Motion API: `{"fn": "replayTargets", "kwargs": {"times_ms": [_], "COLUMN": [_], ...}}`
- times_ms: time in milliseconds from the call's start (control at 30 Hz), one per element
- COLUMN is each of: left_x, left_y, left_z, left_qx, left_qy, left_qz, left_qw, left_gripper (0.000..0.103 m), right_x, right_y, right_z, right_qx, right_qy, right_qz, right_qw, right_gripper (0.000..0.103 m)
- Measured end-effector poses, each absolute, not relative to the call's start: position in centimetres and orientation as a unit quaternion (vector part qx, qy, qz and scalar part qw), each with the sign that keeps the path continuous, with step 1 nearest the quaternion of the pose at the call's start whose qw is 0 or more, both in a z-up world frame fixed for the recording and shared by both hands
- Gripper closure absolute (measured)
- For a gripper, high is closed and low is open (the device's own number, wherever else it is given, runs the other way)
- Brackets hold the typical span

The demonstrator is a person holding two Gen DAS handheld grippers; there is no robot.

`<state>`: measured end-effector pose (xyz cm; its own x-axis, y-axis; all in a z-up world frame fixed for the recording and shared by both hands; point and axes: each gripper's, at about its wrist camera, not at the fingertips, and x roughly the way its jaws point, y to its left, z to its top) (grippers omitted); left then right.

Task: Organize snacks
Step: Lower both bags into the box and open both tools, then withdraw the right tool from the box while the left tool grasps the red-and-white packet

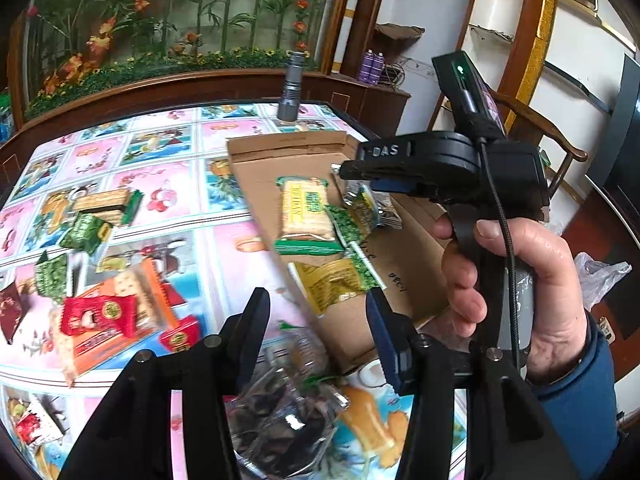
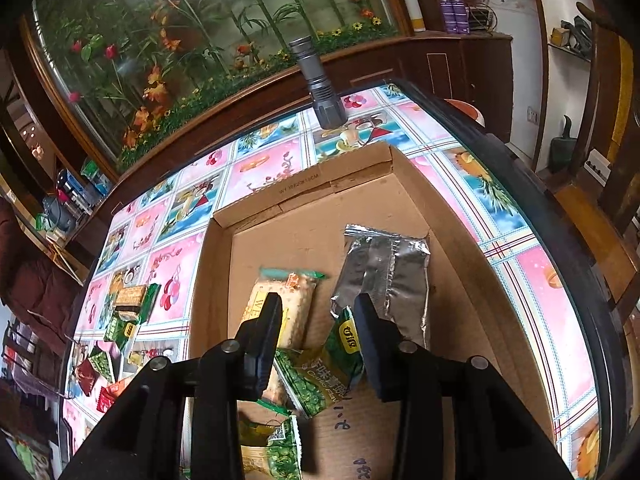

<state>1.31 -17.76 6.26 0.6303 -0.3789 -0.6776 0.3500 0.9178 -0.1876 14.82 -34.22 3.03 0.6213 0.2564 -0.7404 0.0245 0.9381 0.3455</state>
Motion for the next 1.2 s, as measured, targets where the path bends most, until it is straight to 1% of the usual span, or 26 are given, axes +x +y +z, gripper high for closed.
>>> {"fn": "replayTargets", "kwargs": {"times_ms": [300,500,633,800,1200], "left_x": [0.8,0.4,-0.7,-1.9,-4.5], "left_y": [-14.8,-12.6,-11.3,-9.2,-1.0], "left_z": [6.6,7.1,7.3,7.0,6.0], "left_qx": [-0.029,-0.039,-0.026,-0.023,-0.014], "left_qy": [0.381,0.382,0.377,0.376,0.381], "left_qz": [-0.186,-0.175,-0.165,-0.150,-0.080], "left_qw": [0.905,0.906,0.911,0.914,0.921], "left_gripper": [0.053,0.051,0.047,0.047,0.045], "right_x": [14.8,14.9,14.9,14.8,14.8], "right_y": [-33.5,-33.3,-33.3,-33.3,-33.0], "right_z": [2.9,2.9,2.8,2.8,2.8], "right_qx": [0.148,0.147,0.147,0.146,0.145], "right_qy": [0.431,0.431,0.431,0.431,0.430], "right_qz": [0.072,0.072,0.072,0.073,0.075], "right_qw": [0.887,0.887,0.887,0.888,0.888], "right_gripper": [0.062,0.061,0.061,0.061,0.061]}}
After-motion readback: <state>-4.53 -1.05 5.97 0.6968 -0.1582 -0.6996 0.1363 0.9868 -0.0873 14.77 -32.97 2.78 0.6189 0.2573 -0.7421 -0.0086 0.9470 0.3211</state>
